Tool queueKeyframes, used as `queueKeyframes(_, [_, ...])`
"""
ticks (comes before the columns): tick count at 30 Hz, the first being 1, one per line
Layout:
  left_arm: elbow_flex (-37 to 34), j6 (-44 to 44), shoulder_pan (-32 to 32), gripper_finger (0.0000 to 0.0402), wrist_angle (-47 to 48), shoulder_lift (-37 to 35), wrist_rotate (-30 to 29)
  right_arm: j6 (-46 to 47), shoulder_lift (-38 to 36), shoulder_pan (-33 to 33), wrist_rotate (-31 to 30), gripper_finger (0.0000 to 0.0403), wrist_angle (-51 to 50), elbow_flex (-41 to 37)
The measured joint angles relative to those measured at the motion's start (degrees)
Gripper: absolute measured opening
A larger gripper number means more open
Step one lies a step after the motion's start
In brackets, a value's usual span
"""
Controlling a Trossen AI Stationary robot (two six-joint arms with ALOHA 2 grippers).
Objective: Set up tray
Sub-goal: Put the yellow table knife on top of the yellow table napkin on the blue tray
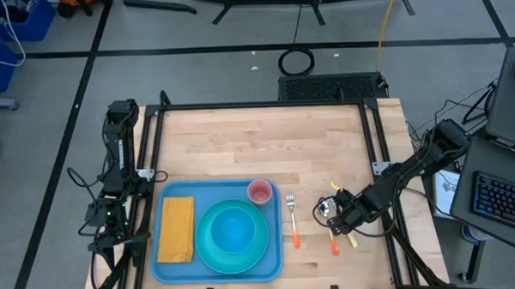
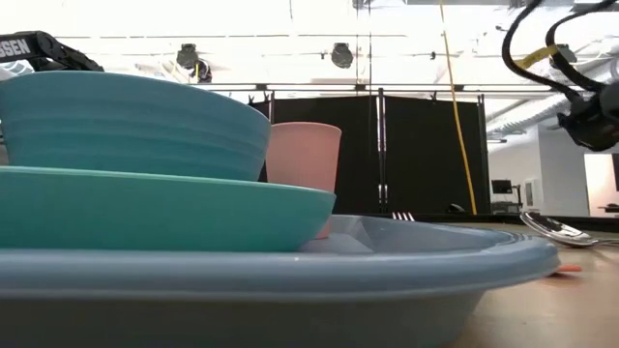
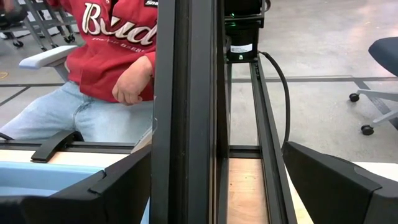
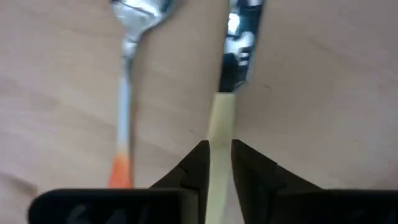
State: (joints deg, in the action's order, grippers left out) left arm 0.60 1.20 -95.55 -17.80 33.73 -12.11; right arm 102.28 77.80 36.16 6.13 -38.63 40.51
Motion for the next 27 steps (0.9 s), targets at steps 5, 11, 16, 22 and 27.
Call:
queueKeyframes(5, [0.00, 0.01, -0.01, 0.0351, 0.00, -0.01, 0.00, -1.52, 2.11, 0.03, 0.13, 0.0112, 4.24, 0.00])
queueKeyframes(11, [0.00, -0.01, 0.00, 0.0351, 0.00, 0.01, -0.01, -1.79, 3.57, -0.02, 0.11, 0.0155, 4.45, 0.01])
queueKeyframes(16, [0.00, 0.01, -0.02, 0.0351, 0.00, -0.01, 0.00, -1.11, 4.31, -0.06, 0.08, 0.0173, 3.61, 0.20])
queueKeyframes(22, [0.00, -0.01, -0.02, 0.0351, 0.00, 0.01, -0.01, -3.67, 4.35, -0.04, 0.02, 0.0164, 4.61, 0.13])
queueKeyframes(27, [0.00, 0.01, -0.01, 0.0351, 0.00, 0.00, -0.01, -7.73, 4.35, 0.02, -2.26, 0.0153, 4.55, 0.08])
